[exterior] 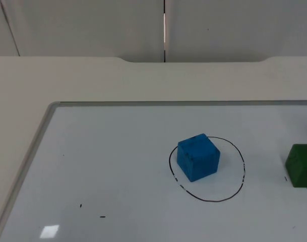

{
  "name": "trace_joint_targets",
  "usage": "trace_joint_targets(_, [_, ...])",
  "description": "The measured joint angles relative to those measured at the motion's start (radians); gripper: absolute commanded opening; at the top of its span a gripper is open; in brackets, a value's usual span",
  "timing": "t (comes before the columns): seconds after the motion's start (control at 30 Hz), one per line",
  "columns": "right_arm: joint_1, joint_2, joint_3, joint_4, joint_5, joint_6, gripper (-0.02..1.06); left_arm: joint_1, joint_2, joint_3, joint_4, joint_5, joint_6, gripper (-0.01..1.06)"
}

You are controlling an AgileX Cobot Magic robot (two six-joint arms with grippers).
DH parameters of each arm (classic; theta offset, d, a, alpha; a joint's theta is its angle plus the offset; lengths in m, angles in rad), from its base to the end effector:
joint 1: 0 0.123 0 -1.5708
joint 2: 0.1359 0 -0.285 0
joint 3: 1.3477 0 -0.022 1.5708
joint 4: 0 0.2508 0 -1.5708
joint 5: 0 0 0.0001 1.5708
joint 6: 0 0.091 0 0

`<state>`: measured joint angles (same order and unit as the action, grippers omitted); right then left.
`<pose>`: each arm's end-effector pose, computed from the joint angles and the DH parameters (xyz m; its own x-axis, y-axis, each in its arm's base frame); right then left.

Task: Push the two cubes into the marked area.

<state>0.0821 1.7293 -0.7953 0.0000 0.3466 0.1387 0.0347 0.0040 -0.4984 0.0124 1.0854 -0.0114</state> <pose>0.2977 0.0245 0.1378 -0.9289 0.0623 -0.3650 0.0469 0.9976 0.0509 -0.0051 0.0008 0.2749 -0.4822 -0.0224 -0.8758 -0.0470 0.9989 0.0004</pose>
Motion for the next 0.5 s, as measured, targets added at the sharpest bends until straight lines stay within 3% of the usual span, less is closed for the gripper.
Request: trace_joint_targets(0.5, [0.010,0.122,0.000,0.079,-0.055,0.004,0.00,0.000,0.000,0.000,0.000,0.000,0.000,0.00])
